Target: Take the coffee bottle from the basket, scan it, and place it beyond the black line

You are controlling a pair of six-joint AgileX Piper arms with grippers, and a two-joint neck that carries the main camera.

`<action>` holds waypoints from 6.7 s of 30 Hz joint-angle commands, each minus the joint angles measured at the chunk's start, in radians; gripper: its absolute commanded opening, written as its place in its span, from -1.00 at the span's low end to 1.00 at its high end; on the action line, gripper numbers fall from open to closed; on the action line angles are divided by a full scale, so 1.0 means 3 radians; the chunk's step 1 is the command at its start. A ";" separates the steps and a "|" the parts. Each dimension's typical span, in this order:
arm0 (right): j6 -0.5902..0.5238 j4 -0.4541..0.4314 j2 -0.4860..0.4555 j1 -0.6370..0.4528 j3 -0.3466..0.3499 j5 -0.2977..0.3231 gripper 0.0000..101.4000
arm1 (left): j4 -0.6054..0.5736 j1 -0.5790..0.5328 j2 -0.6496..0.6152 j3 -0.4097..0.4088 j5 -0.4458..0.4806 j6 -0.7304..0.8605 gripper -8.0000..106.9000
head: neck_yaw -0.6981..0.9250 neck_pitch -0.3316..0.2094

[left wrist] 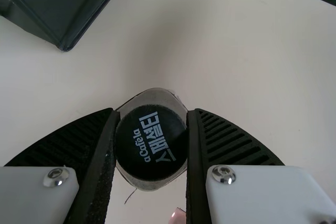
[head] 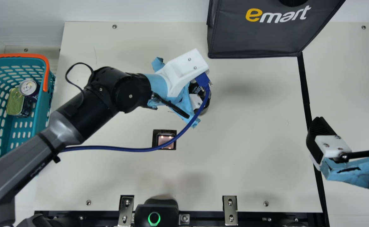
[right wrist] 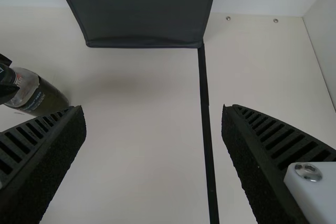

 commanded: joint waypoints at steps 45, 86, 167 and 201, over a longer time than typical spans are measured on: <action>0.0000 0.0000 0.0000 0.0000 0.0000 0.0000 0.79 | 0.0002 -0.0017 0.0120 -0.0243 0.0146 0.0014 0.71 | 0.0005 -0.0091; 0.0000 0.0000 0.0000 0.0000 0.0000 0.0000 0.79 | 0.0675 0.0595 -0.0595 0.0214 -0.0271 -0.0970 0.71 | 0.0005 -0.0091; 0.0000 0.0000 0.0000 0.0000 0.0000 0.0000 0.79 | 0.0088 0.2856 -0.2070 0.1316 -0.0966 -0.0197 0.71 | 0.0005 -0.0091; 0.0000 0.0000 0.0000 0.0000 0.0000 0.0000 0.79 | 0.0521 0.2598 -0.2716 0.1658 -0.0603 -0.0740 0.71 | 0.0005 -0.0091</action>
